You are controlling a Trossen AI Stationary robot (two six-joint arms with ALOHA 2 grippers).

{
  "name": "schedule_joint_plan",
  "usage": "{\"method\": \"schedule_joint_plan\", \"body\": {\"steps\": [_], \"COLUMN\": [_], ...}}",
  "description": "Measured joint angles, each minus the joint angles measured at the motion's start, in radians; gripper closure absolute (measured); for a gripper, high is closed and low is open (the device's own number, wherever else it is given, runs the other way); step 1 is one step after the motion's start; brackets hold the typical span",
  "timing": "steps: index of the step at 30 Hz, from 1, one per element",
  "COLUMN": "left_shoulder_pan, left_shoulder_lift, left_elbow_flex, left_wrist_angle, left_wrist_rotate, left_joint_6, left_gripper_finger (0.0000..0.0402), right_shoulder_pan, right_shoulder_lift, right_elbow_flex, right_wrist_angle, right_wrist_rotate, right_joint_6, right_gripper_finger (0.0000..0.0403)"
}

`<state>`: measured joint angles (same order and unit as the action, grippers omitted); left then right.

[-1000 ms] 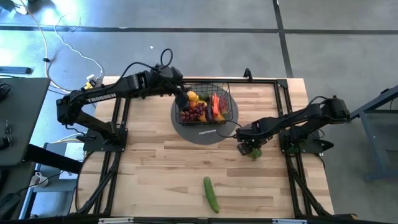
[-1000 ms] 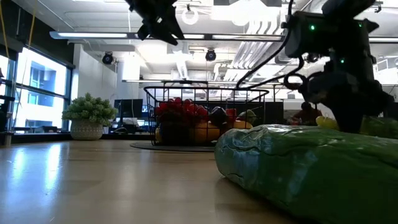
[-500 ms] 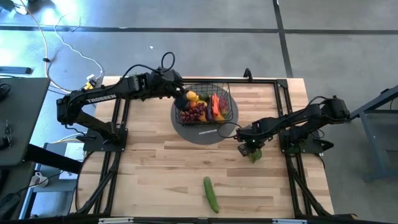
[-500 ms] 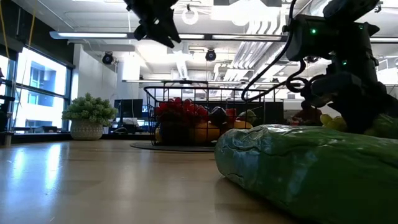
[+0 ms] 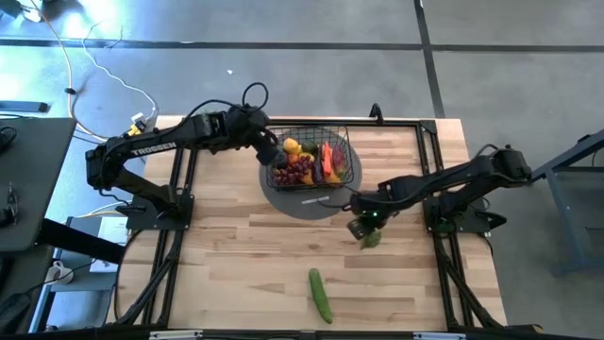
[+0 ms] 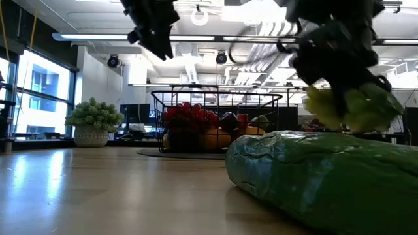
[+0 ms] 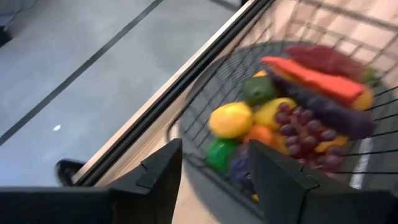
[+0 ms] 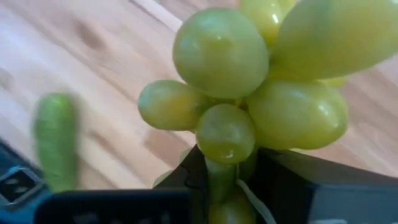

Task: Build produce basket
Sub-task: Put the green grapes into the black wire basket

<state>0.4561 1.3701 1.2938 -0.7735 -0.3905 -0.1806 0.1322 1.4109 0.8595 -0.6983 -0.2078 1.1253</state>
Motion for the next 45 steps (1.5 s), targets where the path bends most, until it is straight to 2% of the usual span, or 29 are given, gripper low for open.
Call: {"method": "schedule_joint_plan", "body": {"steps": [8,13,23,32,40,45], "left_shoulder_pan": [0.103,0.176,0.296,0.354,0.374,0.375], "left_shoulder_lift": [0.000,0.000,0.000,0.000,0.000,0.000], "left_elbow_flex": [0.000,0.000,0.000,0.000,0.000,0.000], "left_wrist_angle": [-0.049,-0.048,-0.038,-0.027,-0.012,-0.013], "left_wrist_rotate": [-0.007,0.033,0.042,0.044,0.123,0.127], "left_joint_6": [0.003,0.103,0.276,0.332,0.316,0.287], "left_gripper_finger": [0.0229,0.0229,0.0229,0.0229,0.0229,0.0229], "right_shoulder_pan": [-0.024,-0.064,-0.198,-0.296,-0.352,-0.375], "right_shoulder_lift": [0.000,0.000,-0.001,0.016,0.131,0.212], "right_elbow_flex": [0.156,0.246,0.301,0.301,0.301,0.301], "right_wrist_angle": [-0.007,0.039,0.363,0.618,0.907,0.940], "right_wrist_rotate": [0.089,0.132,0.272,0.413,0.402,0.342], "right_joint_6": [-0.007,-0.051,-0.164,-0.318,-0.505,-0.555], "right_gripper_finger": [0.0373,0.0373,0.0375,0.0375,0.0375,0.0375]}}
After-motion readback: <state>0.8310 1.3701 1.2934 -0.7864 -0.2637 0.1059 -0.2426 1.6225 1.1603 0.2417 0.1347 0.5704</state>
